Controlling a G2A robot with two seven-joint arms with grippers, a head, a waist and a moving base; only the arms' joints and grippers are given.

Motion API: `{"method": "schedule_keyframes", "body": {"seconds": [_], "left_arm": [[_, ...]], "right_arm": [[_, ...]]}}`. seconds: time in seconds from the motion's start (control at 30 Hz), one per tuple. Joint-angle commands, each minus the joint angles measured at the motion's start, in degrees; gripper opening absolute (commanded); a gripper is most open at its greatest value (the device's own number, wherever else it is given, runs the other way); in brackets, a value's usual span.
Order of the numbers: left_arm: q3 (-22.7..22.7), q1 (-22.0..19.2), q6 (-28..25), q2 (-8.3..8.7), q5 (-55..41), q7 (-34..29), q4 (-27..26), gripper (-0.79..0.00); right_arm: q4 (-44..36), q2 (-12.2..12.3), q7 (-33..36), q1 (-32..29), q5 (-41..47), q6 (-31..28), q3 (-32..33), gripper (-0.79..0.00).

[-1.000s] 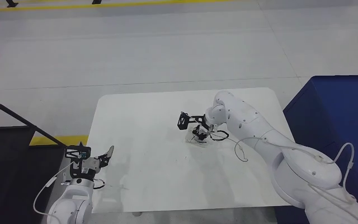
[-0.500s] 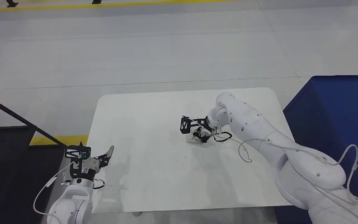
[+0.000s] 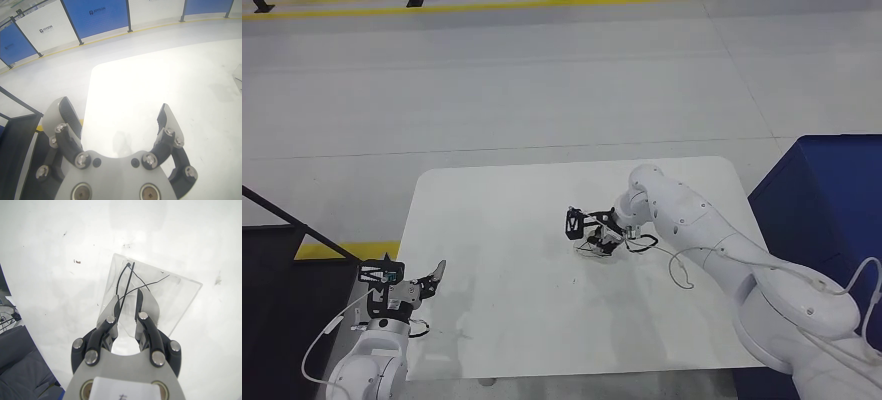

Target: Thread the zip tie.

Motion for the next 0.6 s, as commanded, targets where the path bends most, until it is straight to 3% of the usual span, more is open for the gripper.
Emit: {"method": "schedule_keyframes", "body": {"seconds": [0.0, 0.27, 0.3, 0.57], "left_arm": [[0.0, 0.0, 0.0, 0.00, 0.0, 0.0, 0.0, 0.000], [0.0, 0.0, 0.0, 0.00, 0.0, 0.0, 0.0, 0.000], [0.0, 0.0, 0.0, 0.00, 0.0, 0.0, 0.0, 0.000], [0.0, 0.0, 0.0, 0.00, 0.0, 0.0, 0.0, 0.000]], "right_arm": [[0.2, -0.2, 0.0, -0.1, 0.0, 0.0, 0.0, -0.619], [2.3, -1.2, 0.0, -0.5, 0.5, 0.0, 0.0, -0.717], [2.7, -1.4, 0.0, -0.5, 0.7, 0.0, 0.0, -0.785], [4.1, -2.0, 0.0, 0.1, 1.8, 0.0, 0.0, -0.785]]}}
